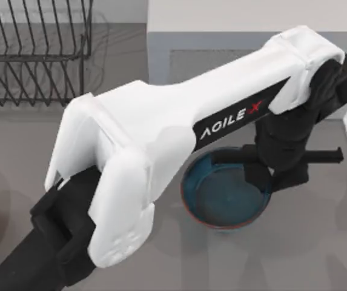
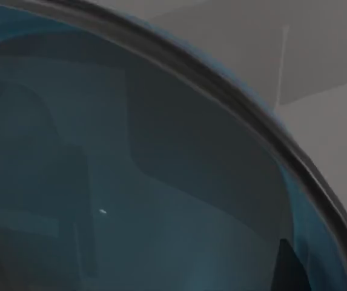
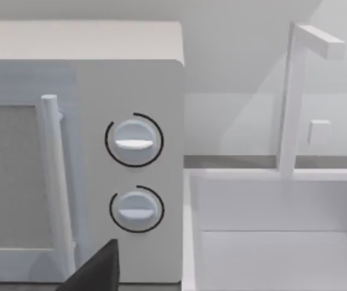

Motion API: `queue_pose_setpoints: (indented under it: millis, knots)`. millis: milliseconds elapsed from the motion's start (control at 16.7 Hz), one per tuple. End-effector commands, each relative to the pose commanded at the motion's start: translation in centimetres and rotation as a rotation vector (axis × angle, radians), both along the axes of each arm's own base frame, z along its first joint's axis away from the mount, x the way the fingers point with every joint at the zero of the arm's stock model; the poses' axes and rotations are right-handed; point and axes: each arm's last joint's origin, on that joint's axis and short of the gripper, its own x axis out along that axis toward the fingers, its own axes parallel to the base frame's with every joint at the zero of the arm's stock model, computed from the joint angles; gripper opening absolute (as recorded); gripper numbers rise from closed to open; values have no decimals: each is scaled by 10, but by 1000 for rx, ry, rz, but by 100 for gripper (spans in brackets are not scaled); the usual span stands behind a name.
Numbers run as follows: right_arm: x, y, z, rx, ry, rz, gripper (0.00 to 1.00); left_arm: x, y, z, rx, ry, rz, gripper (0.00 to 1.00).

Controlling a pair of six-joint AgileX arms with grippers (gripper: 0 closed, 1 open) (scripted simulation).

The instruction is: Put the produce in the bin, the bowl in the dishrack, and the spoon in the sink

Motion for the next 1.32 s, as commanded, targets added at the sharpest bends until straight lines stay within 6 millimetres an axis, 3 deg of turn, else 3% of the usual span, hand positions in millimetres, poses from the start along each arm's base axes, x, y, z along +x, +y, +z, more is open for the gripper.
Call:
queue_pose_setpoints:
  millis: [420,960,1140,1320]
  knots:
    - [0,0,0,0,0,0,100,-3,8,53,-4,-3,5,0]
    - [0,0,0,0,0,0,100,-4,14,67,-13,-10,7,0]
    - [0,0,0,0,0,0,100,6,30,99,-98,-70,26,0]
    - [0,0,0,0,0,0,100,20,68,156,-242,-193,52,0]
